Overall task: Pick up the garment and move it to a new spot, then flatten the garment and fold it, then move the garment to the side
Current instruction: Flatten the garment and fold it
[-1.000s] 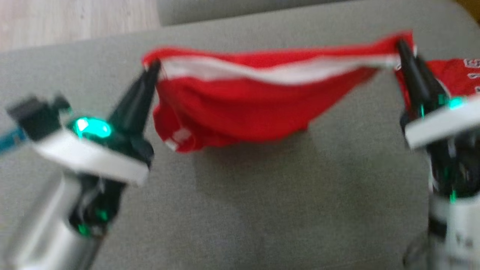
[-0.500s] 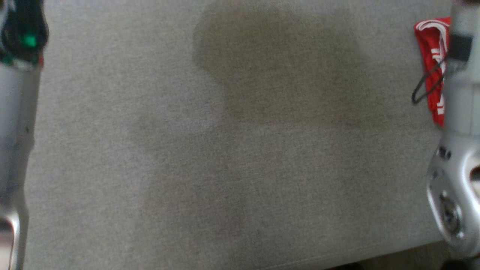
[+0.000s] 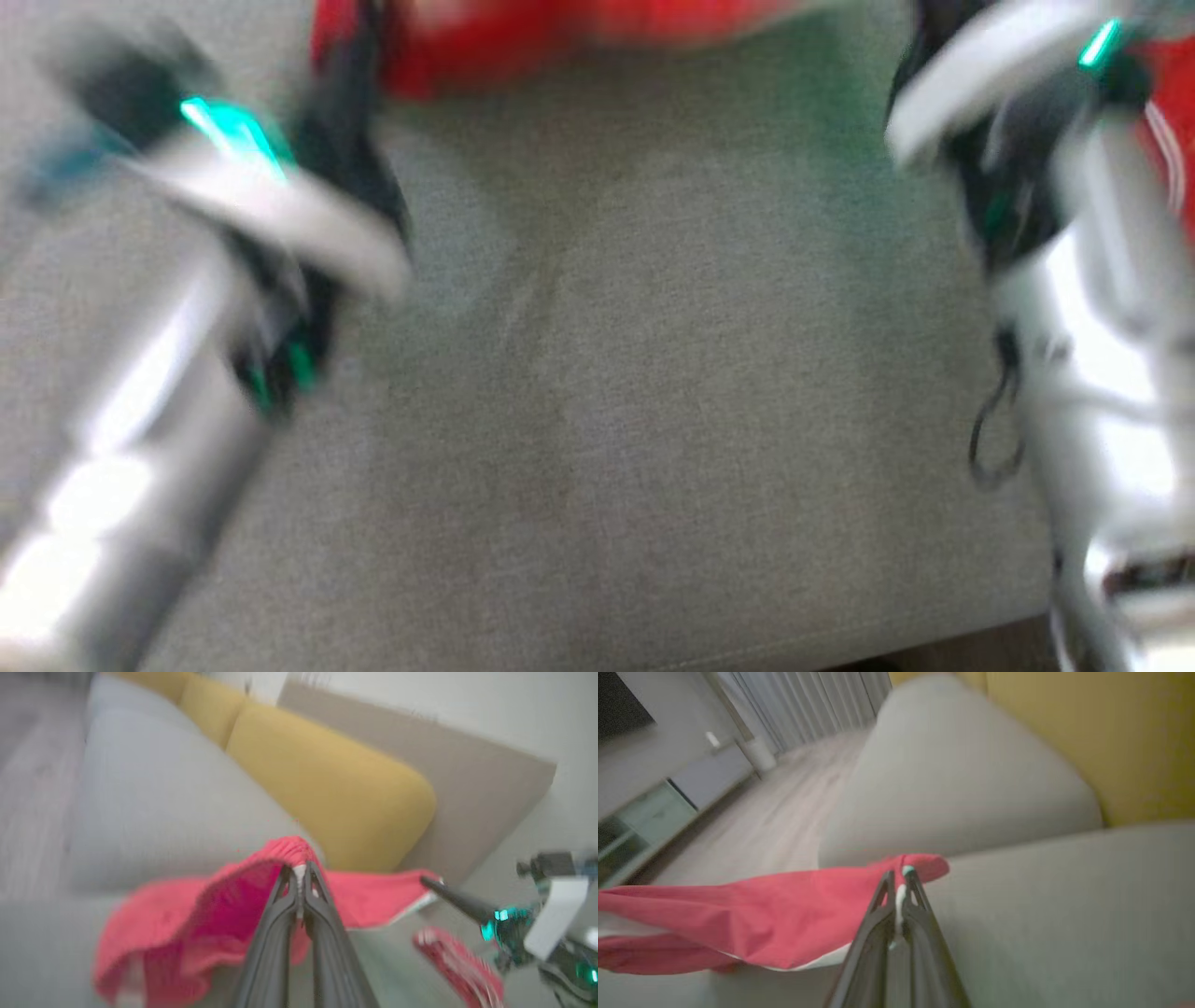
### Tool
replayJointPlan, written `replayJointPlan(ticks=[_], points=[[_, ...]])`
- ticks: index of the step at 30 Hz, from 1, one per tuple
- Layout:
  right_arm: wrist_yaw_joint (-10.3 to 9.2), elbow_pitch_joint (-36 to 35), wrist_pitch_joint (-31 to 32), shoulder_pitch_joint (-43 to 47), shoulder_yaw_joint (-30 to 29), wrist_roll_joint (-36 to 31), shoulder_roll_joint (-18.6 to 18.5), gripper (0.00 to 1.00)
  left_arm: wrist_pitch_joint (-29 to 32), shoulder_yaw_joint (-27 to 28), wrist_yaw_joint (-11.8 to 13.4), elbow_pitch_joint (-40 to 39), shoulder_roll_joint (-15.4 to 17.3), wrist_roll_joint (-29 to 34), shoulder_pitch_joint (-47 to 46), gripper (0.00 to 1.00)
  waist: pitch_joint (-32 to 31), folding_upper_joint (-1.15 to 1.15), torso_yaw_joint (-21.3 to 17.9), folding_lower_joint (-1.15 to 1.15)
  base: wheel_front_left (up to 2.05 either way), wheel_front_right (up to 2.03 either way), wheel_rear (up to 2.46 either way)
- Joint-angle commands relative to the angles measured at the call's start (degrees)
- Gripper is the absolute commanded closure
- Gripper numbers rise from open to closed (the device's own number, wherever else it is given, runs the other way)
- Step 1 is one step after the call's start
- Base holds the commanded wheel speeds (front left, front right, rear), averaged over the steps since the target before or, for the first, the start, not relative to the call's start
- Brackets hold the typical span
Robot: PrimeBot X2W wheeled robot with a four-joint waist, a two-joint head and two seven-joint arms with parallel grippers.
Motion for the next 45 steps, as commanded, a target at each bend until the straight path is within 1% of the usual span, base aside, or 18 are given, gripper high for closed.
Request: replayJointPlan(ticks=[1,4,6,7,8,10,11,15,19,21,23,25,28,31,33,37,40,45], points=[[0.39,-2.8,3.6,2.8,1.4,0.9,0.0,1.0,3.4,-2.0,-0.3,-3.2,4.1,-2.9,2.7,1.0,-1.6,0.0,0.1,0.0,0.0,0.0,0.0],[0.39,-6.0,9.1,11.4,0.0,2.7,-1.5,1.0,6.0,-6.3,-0.3,-7.1,5.8,-8.7,10.7,1.0,-4.4,0.0,1.4,0.0,0.0,0.0,0.0],[0.39,-9.1,13.0,17.5,-1.4,2.4,-2.5,1.0,7.7,-8.6,-0.3,-9.7,7.6,-10.5,15.6,1.0,-6.2,0.0,2.2,0.0,0.0,0.0,0.0],[0.39,-12.9,17.2,23.7,-3.1,1.1,-3.3,1.0,8.7,-10.2,0.0,-12.5,8.9,-12.2,20.3,1.0,-8.2,0.0,3.0,0.0,0.0,0.0,0.0],[0.39,-15.4,19.1,26.9,-4.5,0.2,-3.4,1.0,9.2,-10.8,0.5,-14.4,9.5,-13.2,22.6,1.0,-9.2,0.0,3.4,0.0,0.0,0.0,0.0],[0.39,-21.0,22.9,33.2,-7.8,-2.1,-3.0,1.0,9.9,-11.6,2.4,-18.2,10.9,-14.8,26.6,1.0,-10.8,0.0,4.1,0.0,0.0,0.0,0.0],[0.39,-21.0,22.9,33.2,-7.8,-2.1,-3.0,1.0,9.9,-11.6,2.4,-18.2,10.9,-14.8,26.6,1.0,-10.8,0.0,4.1,0.0,0.0,0.0,0.0],[0.39,-34.2,31.6,45.3,-14.1,-7.0,-0.1,1.0,10.8,-12.6,8.3,-26.7,14.9,-15.9,33.3,1.0,-12.9,0.0,5.1,0.0,0.0,0.0,0.0],[0.39,-47.9,40.7,55.7,-17.7,-10.1,2.4,1.0,11.4,-13.3,13.9,-35.8,18.2,-18.2,39.6,1.0,-13.4,0.0,5.5,0.0,0.0,0.0,0.0],[0.39,-54.0,43.2,59.0,-19.5,-11.0,3.0,1.0,11.0,-13.5,15.8,-39.6,19.0,-19.1,42.1,1.0,-13.2,0.0,5.7,0.0,0.0,0.0,0.0],[0.39,-58.6,44.0,60.1,-20.7,-12.2,3.3,1.0,10.4,-13.6,17.9,-41.3,19.2,-18.8,43.4,1.0,-12.9,0.0,5.9,0.0,0.0,0.0,0.0],[0.39,-60.6,44.6,59.8,-20.8,-12.4,3.4,1.0,9.3,-13.3,18.4,-41.9,18.2,-18.6,43.5,1.0,-12.4,0.0,6.2,0.0,0.0,0.0,0.0],[0.39,-60.3,44.9,56.5,-18.7,-11.4,3.5,1.0,7.9,-12.4,18.3,-40.6,15.8,-17.6,41.3,1.0,-11.4,0.0,6.5,0.0,0.0,0.0,0.0],[0.39,-57.4,44.7,50.5,-15.7,-11.4,3.5,1.0,6.9,-10.6,17.8,-37.4,13.0,-17.2,37.7,1.0,-10.3,0.0,7.1,0.0,0.0,0.0,0.0],[0.39,-54.5,44.1,45.2,-13.8,-11.9,3.5,1.0,6.3,-9.5,17.4,-35.0,11.2,-17.2,35.3,1.0,-9.5,0.0,7.5,0.0,0.0,0.0,0.0],[0.39,-48.1,42.6,34.8,-10.6,-12.4,3.4,1.0,4.8,-7.2,17.0,-30.1,8.9,-17.1,31.6,1.0,-7.7,0.0,8.8,0.0,0.0,0.0,0.0],[0.39,-42.8,41.3,28.4,-9.5,-13.2,2.9,1.0,3.9,-5.9,16.6,-26.4,7.5,-17.0,29.4,1.0,-6.5,0.0,10.1,0.0,0.0,0.0,0.0],[0.39,-34.1,37.5,19.9,-9.2,-14.5,2.0,1.0,2.5,-4.8,14.7,-20.3,4.5,-16.8,25.5,1.0,-4.2,0.0,12.4,0.0,0.0,0.0,0.0]])
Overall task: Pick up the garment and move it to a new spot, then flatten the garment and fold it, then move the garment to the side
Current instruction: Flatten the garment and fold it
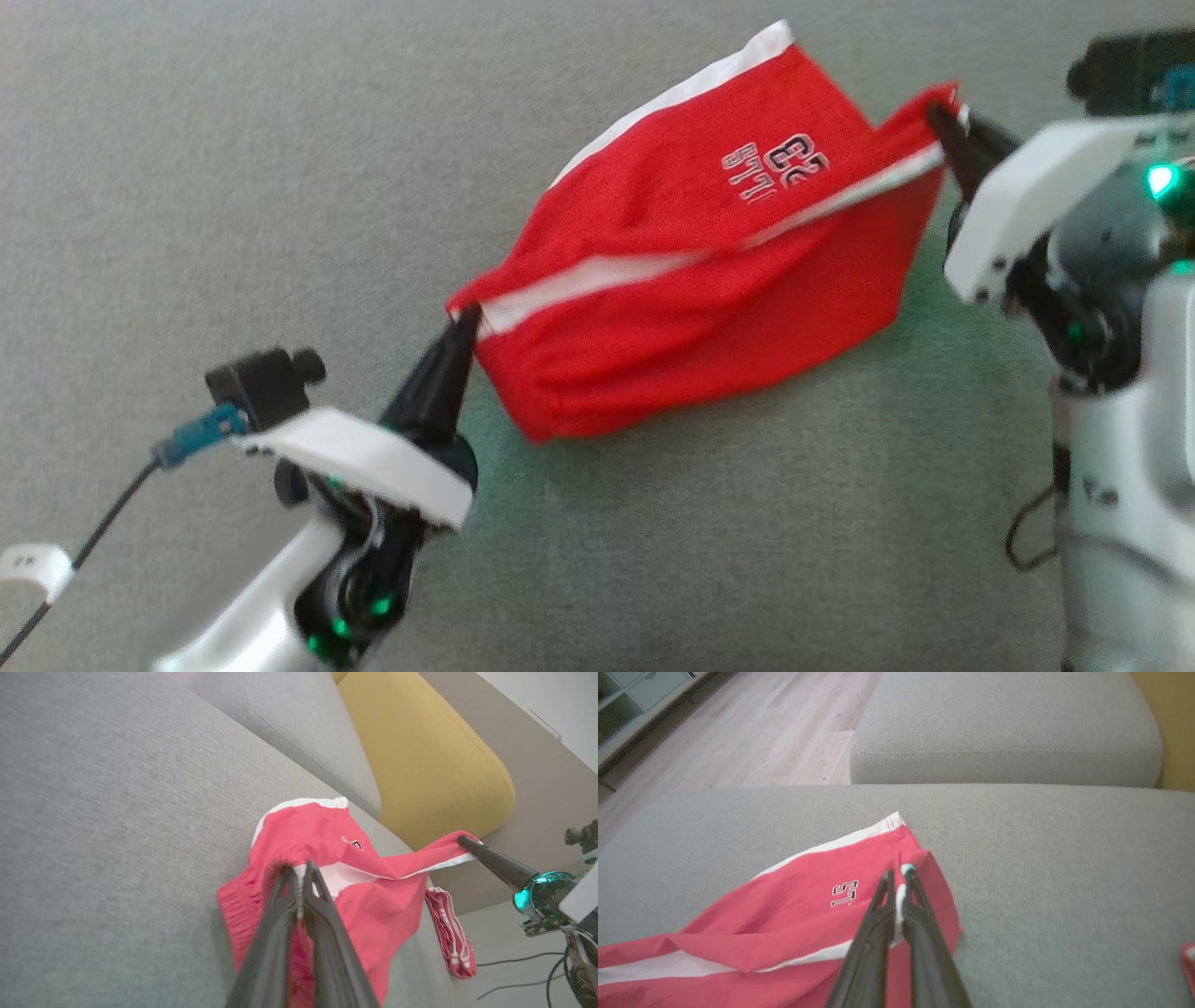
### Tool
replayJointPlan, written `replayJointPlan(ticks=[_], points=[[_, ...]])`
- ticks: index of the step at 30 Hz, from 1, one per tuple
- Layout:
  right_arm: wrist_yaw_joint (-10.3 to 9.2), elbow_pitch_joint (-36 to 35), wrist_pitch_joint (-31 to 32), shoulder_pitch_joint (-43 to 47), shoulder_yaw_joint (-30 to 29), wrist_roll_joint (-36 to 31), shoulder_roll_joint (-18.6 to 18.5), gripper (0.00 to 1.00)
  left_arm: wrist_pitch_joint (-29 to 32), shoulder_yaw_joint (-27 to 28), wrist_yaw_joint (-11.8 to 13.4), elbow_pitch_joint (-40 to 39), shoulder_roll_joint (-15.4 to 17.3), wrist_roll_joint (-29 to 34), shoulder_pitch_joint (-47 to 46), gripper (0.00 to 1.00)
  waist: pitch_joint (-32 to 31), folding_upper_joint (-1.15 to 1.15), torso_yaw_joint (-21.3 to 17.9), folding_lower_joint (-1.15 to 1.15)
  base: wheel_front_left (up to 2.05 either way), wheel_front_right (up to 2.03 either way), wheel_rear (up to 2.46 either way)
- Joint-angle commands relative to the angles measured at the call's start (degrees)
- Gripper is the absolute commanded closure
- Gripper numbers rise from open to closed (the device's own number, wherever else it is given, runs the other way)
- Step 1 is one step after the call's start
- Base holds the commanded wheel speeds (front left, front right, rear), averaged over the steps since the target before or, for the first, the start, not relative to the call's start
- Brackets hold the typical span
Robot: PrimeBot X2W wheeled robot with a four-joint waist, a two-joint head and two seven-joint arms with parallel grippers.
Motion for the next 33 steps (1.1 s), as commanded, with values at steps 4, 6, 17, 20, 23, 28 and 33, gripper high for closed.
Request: replayJointPlan(ticks=[4,6,17,20,23,28,33], points=[[0.39,5.0,-5.2,-8.7,1.8,-1.6,-0.2,1.0,-2.5,3.7,-1.2,4.3,-2.0,0.7,-5.9,1.0,3.2,0.0,2.2,-0.01,0.0,0.0,0.0],[0.39,7.9,-7.0,-11.2,2.2,-2.0,-0.3,1.0,-2.9,3.6,-2.1,6.1,-3.3,0.9,-7.0,1.0,4.1,0.0,2.7,-0.01,0.0,0.0,0.0],[0.39,19.5,-13.8,-20.0,3.8,-3.2,-1.2,1.0,-6.2,3.8,-4.8,14.2,-8.4,1.9,-11.1,1.0,7.7,0.0,4.7,-0.01,0.0,0.0,0.0],[0.39,22.1,-15.4,-21.0,4.0,-2.6,-1.4,0.52,-6.6,3.8,-5.5,15.9,-9.3,1.8,-11.5,1.0,8.1,0.0,5.2,-0.01,0.0,0.0,0.0],[0.39,24.6,-16.0,-21.1,4.3,-0.9,-1.3,0.0,-6.7,3.6,-6.3,17.2,-10.0,1.6,-11.5,0.0,7.8,0.0,5.5,-0.01,0.0,0.0,0.0],[0.39,26.9,-16.5,-19.4,6.0,1.7,-2.5,0.0,-6.6,3.1,-7.3,18.5,-9.9,1.0,-9.9,0.0,5.3,0.0,5.4,-0.01,0.0,0.0,0.0],[0.39,26.8,-16.9,-15.9,8.3,4.8,-5.8,0.0,-9.1,3.3,-8.0,18.7,-8.1,3.6,-6.6,0.0,1.3,0.0,4.8,-0.01,0.0,0.0,0.0]])
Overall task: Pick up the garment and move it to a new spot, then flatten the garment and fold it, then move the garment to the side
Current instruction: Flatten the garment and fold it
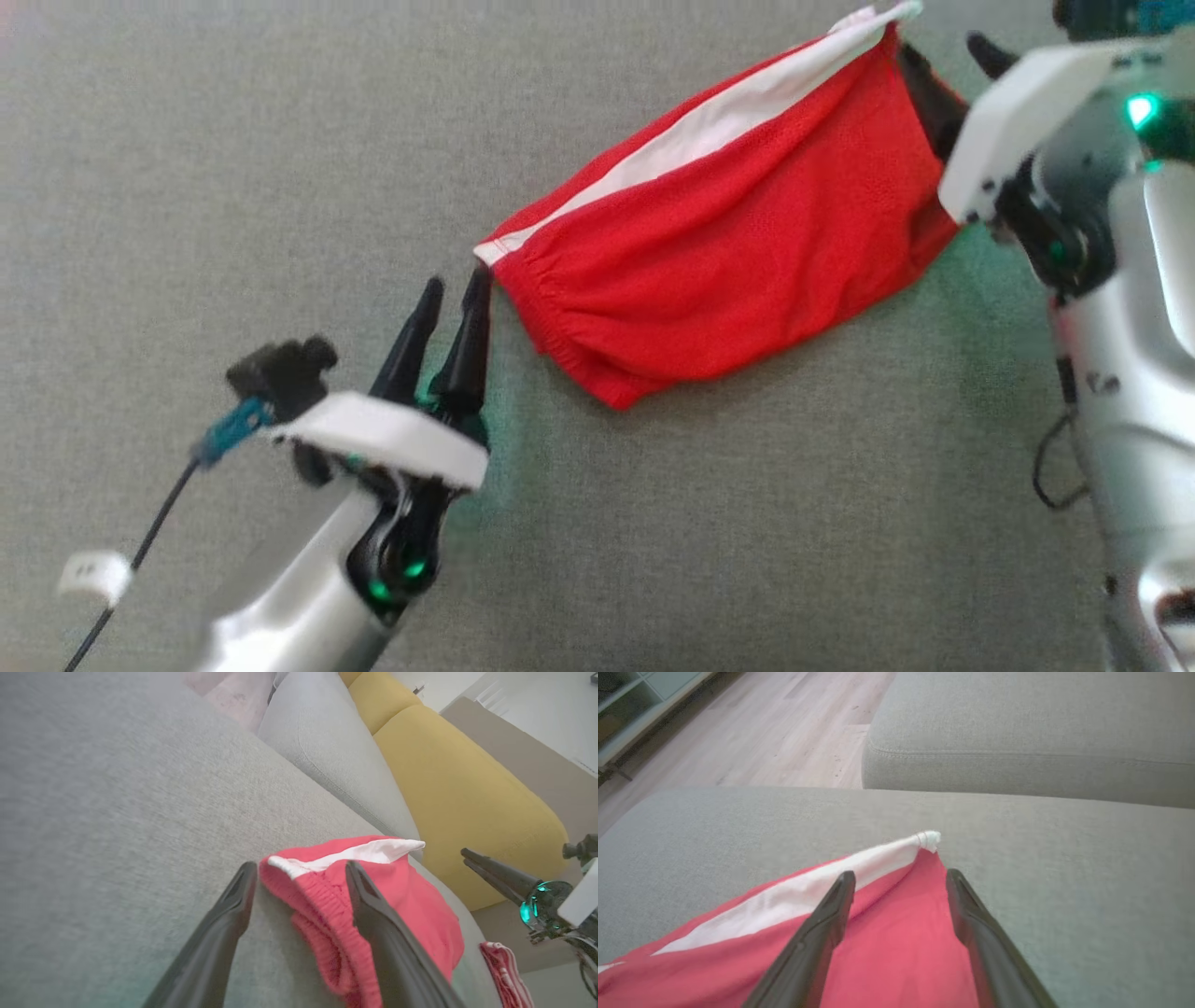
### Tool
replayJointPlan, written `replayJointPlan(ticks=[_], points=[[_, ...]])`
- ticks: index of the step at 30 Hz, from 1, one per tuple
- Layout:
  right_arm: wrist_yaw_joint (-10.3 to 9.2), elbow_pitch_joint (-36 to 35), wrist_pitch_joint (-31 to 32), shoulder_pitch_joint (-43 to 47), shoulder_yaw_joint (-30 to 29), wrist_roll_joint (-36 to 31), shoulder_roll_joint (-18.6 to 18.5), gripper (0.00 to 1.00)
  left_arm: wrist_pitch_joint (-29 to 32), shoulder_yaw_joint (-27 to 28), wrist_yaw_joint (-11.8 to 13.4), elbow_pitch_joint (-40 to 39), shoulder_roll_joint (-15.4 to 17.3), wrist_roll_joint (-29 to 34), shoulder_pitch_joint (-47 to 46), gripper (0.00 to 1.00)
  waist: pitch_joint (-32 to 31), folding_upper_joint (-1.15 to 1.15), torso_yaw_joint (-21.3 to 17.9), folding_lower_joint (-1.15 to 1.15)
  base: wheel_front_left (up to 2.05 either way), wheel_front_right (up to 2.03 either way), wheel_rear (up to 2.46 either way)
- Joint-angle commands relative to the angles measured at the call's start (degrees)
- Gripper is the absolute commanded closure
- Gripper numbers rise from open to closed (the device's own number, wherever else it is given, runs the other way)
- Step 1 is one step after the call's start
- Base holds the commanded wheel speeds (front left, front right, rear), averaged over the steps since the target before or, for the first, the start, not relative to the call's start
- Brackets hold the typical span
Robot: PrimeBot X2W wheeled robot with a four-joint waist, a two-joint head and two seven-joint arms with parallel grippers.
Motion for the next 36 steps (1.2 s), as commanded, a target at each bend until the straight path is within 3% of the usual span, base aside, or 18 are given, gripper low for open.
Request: replayJointPlan(ticks=[1,5,11,14,21,30,31,32,33,36], points=[[0.39,-2.6,-0.9,0.8,1.1,0.7,-0.6,0.0,-1.2,2.4,-0.3,-1.3,2.6,2.1,0.3,0.0,-2.1,0.0,-0.4,0.01,0.0,0.0,0.0],[0.39,-3.2,-2.8,3.3,1.2,1.8,-3.6,0.0,-2.4,6.1,0.0,-1.7,4.0,11.6,1.5,0.0,-3.6,0.0,-0.2,0.01,0.0,0.0,0.0],[0.39,-2.2,-4.7,4.0,1.9,3.3,-6.2,0.0,-2.4,17.2,-1.0,-3.8,1.1,31.0,3.5,0.0,-1.9,0.0,0.5,0.01,0.0,0.0,0.0],[0.39,-0.2,-4.9,2.5,1.8,3.5,-6.4,0.0,-2.4,20.9,-2.5,-2.6,-0.7,36.5,4.0,0.0,-0.3,0.0,1.1,0.01,0.0,0.0,0.0],[0.39,8.1,-3.5,-2.5,1.2,1.7,-5.5,0.0,-2.4,27.1,-5.9,0.3,-4.6,43.2,4.0,0.0,3.1,0.0,3.5,0.01,0.0,0.0,0.0],[0.39,14.5,3.1,-1.4,2.0,-0.1,-3.5,0.0,-2.4,29.9,-7.5,1.5,-7.4,45.2,5.8,0.0,2.4,0.0,4.1,0.01,0.0,0.0,0.0],[0.39,14.4,3.8,-0.9,2.6,0.2,-3.3,0.28,-2.4,30.2,-7.6,1.6,-7.5,45.4,6.0,0.0,2.2,0.0,4.0,0.01,0.0,0.0,0.0],[0.39,14.1,3.9,-0.6,2.8,0.7,-3.2,0.75,-2.4,30.5,-7.7,1.7,-7.6,45.5,6.1,0.0,2.0,0.0,3.8,0.01,0.0,0.0,0.0],[0.39,13.7,3.9,-0.3,3.2,1.2,-3.1,1.0,-2.4,30.7,-7.7,1.7,-7.6,45.6,6.3,0.0,1.9,0.0,3.6,0.01,0.0,0.0,0.0],[0.39,12.0,2.4,0.5,3.8,2.8,-3.2,1.0,-2.4,31.1,-7.8,1.9,-7.5,46.1,6.6,0.0,1.3,0.0,2.8,0.01,0.0,0.0,0.0]])
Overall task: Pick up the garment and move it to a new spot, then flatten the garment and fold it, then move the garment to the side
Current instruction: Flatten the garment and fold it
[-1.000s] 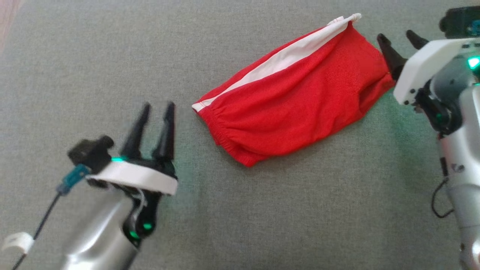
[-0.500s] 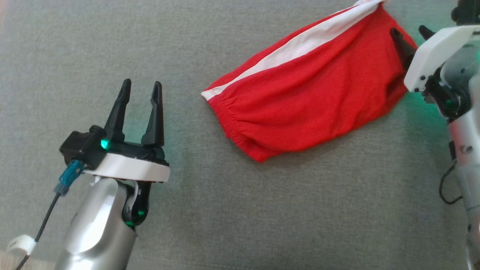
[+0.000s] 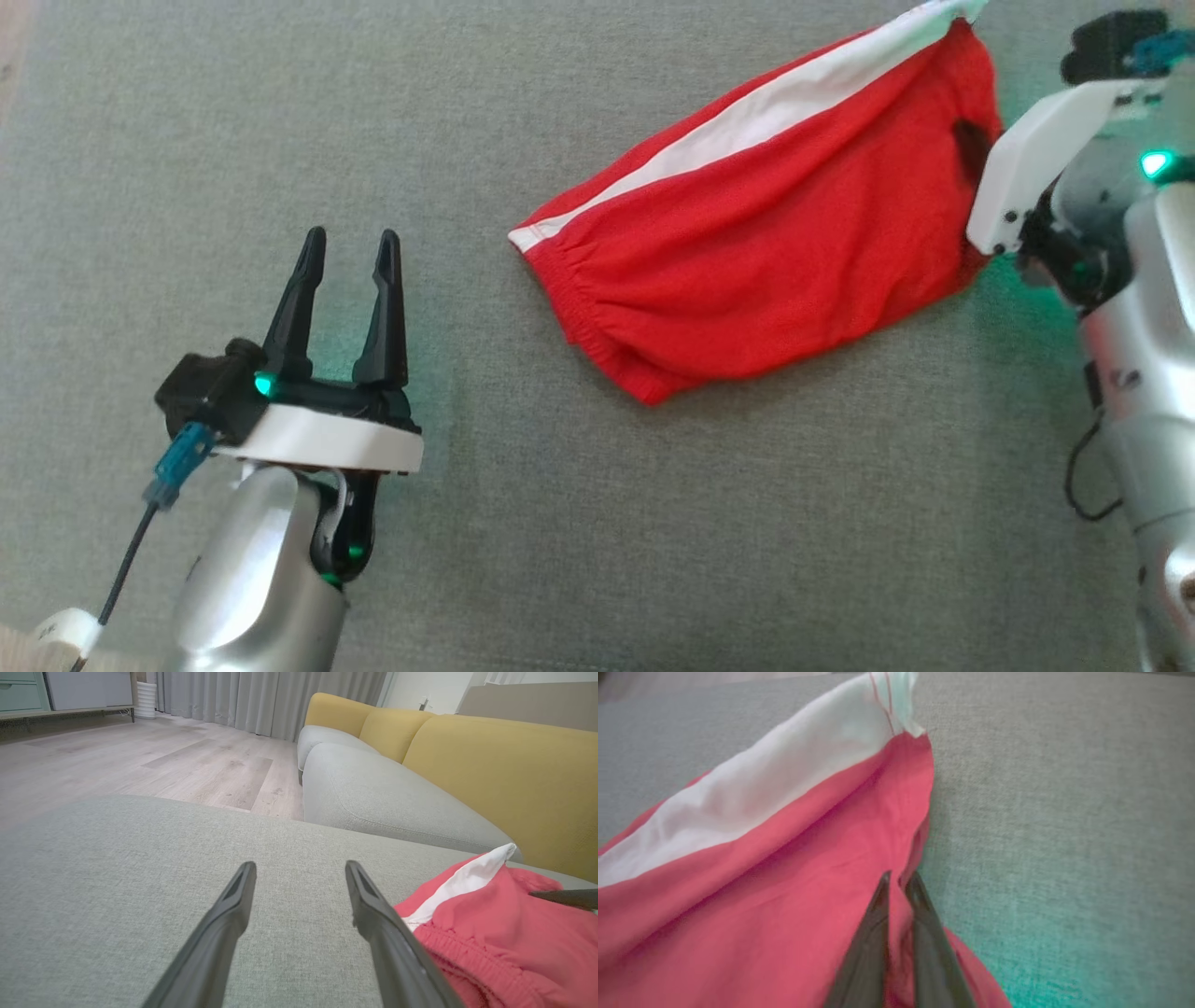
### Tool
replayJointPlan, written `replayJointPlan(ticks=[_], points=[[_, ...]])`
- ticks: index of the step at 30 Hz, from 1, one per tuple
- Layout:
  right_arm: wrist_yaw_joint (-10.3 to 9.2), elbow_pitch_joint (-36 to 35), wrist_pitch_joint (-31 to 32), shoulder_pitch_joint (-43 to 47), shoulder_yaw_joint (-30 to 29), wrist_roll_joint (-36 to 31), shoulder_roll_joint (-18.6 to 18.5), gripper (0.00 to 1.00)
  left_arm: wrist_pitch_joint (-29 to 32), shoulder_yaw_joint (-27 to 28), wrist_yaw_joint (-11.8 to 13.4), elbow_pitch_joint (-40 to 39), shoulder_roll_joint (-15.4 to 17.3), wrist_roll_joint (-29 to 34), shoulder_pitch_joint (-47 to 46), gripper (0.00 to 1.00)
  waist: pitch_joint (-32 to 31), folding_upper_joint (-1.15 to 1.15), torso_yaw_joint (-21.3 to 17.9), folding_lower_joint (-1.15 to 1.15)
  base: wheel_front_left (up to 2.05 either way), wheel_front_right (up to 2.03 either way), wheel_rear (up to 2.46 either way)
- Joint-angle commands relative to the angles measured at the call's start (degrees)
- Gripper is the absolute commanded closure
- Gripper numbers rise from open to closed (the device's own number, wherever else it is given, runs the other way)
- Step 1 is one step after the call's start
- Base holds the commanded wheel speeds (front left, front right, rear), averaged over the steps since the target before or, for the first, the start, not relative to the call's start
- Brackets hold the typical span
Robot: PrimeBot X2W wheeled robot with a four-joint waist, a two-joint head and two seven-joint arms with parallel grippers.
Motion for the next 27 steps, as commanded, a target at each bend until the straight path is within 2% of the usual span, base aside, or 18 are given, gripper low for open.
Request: replayJointPlan(ticks=[1,6,10,16,20,24,27], points=[[0.39,-1.5,-0.9,2.5,0.8,1.3,1.3,1.0,-0.5,2.4,-0.3,-1.2,1.2,0.7,-0.2,0.0,-0.6,0.0,-0.7,0.0,0.0,0.0,0.0],[0.39,-4.3,-5.0,4.8,-2.2,2.0,0.4,1.0,-0.5,2.3,-0.3,-0.8,1.5,0.6,1.0,0.0,-3.5,0.0,-2.3,0.0,0.0,0.0,0.0],[0.39,-8.1,-5.4,8.8,-5.4,0.3,-0.7,1.0,-0.5,2.7,-0.3,-0.6,2.4,0.7,2.9,0.0,-6.2,0.0,-3.9,0.0,0.0,0.0,0.0],[0.39,-17.2,-4.5,16.4,-12.3,-5.8,-3.0,1.0,-0.5,3.2,-0.3,-0.7,3.4,0.9,5.2,0.0,-8.8,0.0,-5.8,0.0,0.0,0.0,0.0],[0.39,-23.8,-3.5,20.4,-16.5,-10.2,-2.4,1.0,-0.5,2.9,-0.3,-0.9,3.4,0.8,6.0,0.0,-9.8,0.0,-6.1,0.0,0.0,0.0,0.0],[0.39,-30.1,-2.0,22.6,-16.6,-12.9,-1.1,1.0,-0.5,2.2,-0.3,-0.9,3.2,0.7,6.4,0.0,-10.5,0.0,-6.0,0.0,0.0,0.0,0.0],[0.39,-34.3,-0.6,23.1,-13.7,-13.6,-0.4,1.0,-0.5,1.6,-0.3,-0.7,3.2,0.3,6.4,0.0,-10.9,0.0,-5.6,0.0,0.0,0.0,0.0]])
